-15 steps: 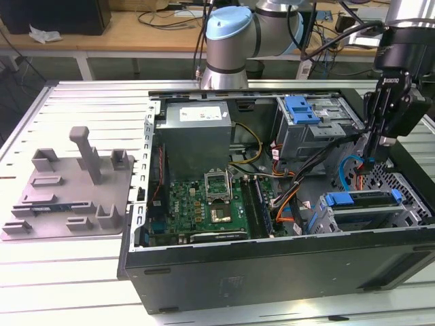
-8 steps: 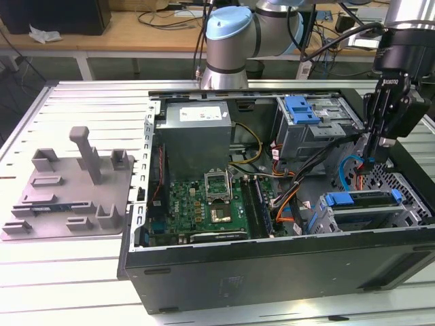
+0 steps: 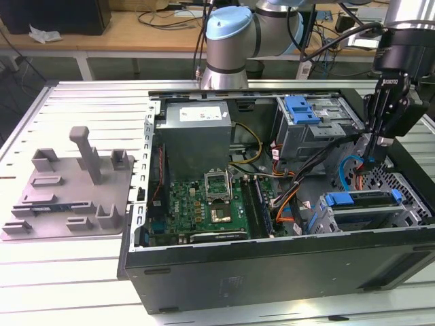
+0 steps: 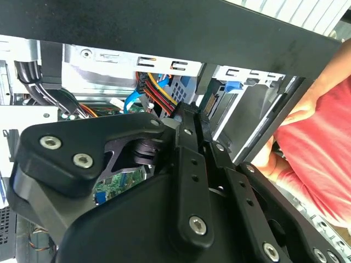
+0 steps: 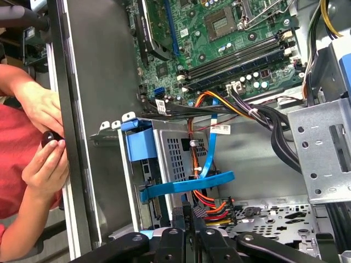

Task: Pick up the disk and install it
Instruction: 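Insert the first disk wire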

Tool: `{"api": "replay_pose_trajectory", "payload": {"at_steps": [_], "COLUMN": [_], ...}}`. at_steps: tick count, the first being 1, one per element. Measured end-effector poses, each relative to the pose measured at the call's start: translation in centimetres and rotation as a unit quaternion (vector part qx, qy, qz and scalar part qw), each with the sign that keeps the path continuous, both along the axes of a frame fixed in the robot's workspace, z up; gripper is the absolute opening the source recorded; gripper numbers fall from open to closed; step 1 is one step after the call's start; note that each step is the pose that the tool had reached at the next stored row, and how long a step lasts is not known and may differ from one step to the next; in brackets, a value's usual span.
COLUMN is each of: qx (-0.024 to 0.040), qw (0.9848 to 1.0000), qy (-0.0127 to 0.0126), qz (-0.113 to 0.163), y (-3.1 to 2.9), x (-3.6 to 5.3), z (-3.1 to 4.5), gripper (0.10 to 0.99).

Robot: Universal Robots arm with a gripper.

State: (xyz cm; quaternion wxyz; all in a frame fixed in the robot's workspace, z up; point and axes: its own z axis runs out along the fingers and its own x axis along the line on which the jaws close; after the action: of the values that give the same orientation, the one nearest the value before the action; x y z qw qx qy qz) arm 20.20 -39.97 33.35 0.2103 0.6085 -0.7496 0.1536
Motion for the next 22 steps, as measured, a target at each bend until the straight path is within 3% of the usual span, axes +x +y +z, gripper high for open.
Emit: {"api": "replay_pose_trajectory", "payload": {"at_steps": [9, 12, 15, 18, 22], "qx": [-0.0002, 0.0026, 0.0097, 0.0253, 0.0320], "qw": [1.0000, 1.0000, 0.9999, 0.9996, 0.9994], "qy": [0.0000, -0.0004, -0.0026, -0.0089, -0.0111], "qz": [0.000, 0.000, 0.000, 0.000, 0.000], "y": [-0.03, -0.54, -0.92, -1.94, -2.50], "x": [0.00, -0.02, -0.03, -0.17, -0.43], "z": [0.01, 0.10, 0.42, 1.02, 1.20], "gripper": [0.165, 0.165, 0.165, 0.165, 0.165]}}
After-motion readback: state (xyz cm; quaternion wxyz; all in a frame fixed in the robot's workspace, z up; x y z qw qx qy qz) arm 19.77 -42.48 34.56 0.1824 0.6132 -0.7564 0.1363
